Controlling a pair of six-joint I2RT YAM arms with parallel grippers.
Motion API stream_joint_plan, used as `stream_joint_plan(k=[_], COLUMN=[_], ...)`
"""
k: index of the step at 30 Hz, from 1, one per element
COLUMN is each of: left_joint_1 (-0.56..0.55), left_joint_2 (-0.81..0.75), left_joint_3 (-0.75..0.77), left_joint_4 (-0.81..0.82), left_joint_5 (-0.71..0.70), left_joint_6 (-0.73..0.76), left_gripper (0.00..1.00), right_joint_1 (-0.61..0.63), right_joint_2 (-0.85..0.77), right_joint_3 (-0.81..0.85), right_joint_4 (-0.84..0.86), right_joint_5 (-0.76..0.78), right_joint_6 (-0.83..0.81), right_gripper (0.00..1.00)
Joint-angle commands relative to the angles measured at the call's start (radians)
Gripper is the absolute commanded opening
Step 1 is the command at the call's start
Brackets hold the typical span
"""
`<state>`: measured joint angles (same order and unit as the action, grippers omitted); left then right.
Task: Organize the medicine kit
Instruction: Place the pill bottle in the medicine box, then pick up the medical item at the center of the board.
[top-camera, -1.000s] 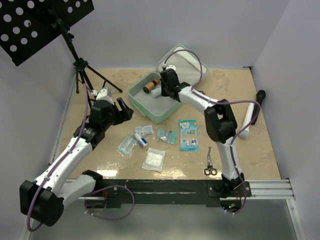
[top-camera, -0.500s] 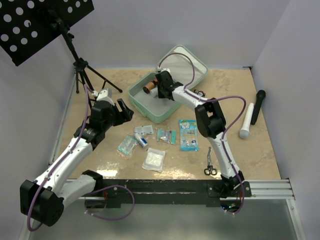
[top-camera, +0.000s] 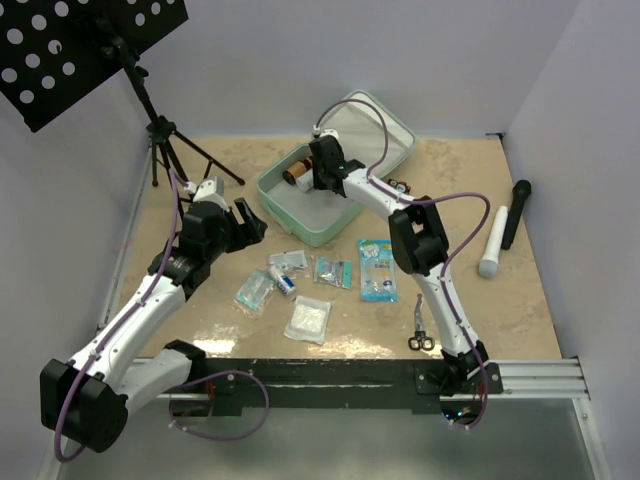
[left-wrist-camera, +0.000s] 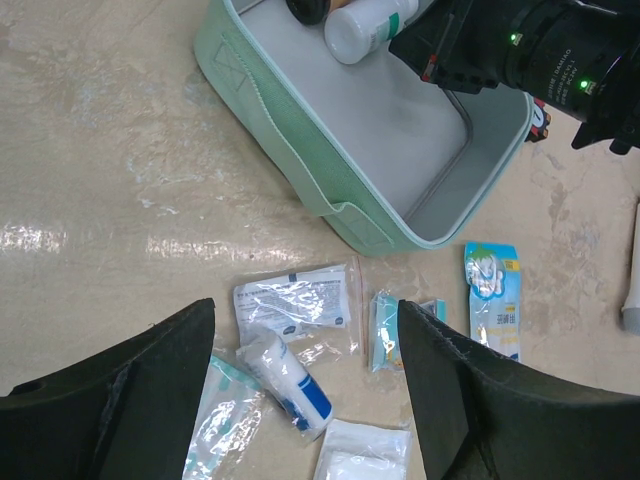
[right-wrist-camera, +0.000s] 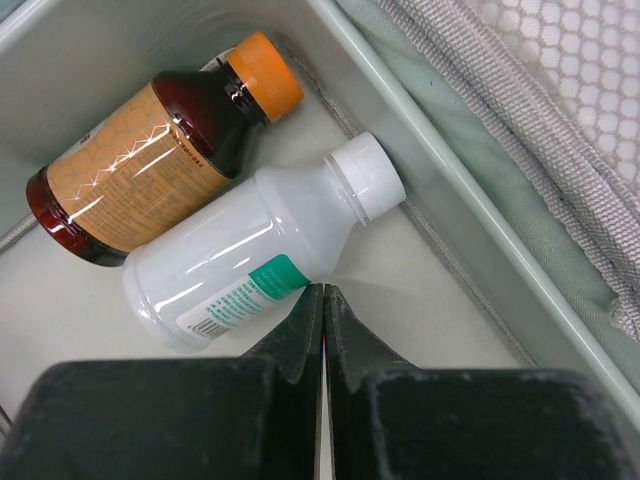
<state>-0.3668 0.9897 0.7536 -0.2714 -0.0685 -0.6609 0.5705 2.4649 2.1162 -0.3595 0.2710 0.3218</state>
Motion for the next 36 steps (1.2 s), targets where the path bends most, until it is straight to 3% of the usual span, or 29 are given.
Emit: stream_joint_plan(k=[1,4,12,18,21,25,29,36], left_joint_1=[0.000,0.000,0.000,0.000,0.000,-0.001,-0.001,-0.001], left_joint_2=[0.006,0.006,-0.016,-0.025,-0.023,-0.011,0.007,-0.017], left_joint_3=[-0.007,-0.007,-0.013,-0.046,-0.065,-0.083,-0.088,-0.145], left_joint_4=[0.008,0.005,-0.006,0.005,0.014,0.011,-0.018,0.017], left_joint_5=[-0.008,-0.014,-0.031,-0.044,-0.036,-0.027,-0.011,0.064], left_joint_6=[0.017,0.021,0.017,0.003,-0.009,-0.017,-0.039,-0.048], left_gripper=[0.78,0.78,0.80,0.82,0.87,0.94,0.99,1.00], right_joint_1=[0.005,0.003,0.005,0.029,0.119,0.206,0.207,0.206], right_joint_2=[-0.056,-0.141,-0.423,-0.720,-0.875,-0.942,-1.027,-1.071], right_joint_3=[-0.011,-0.073,-0.278,-0.611,-0.815,-0.929,-1.162,-1.323], right_joint_4=[0.060,0.097,0.146,0.233,0.332,0.196,0.234,0.248], right_joint_5=[0.010,0.014,0.080,0.157,0.221,0.197,0.145,0.200], right_joint_6=[0.011,0.016,0.040,0.082,0.079,0.132,0.262,0.385], right_gripper=[0.00,0.02,0.29,0.40,0.48,0.60,0.77,0.77])
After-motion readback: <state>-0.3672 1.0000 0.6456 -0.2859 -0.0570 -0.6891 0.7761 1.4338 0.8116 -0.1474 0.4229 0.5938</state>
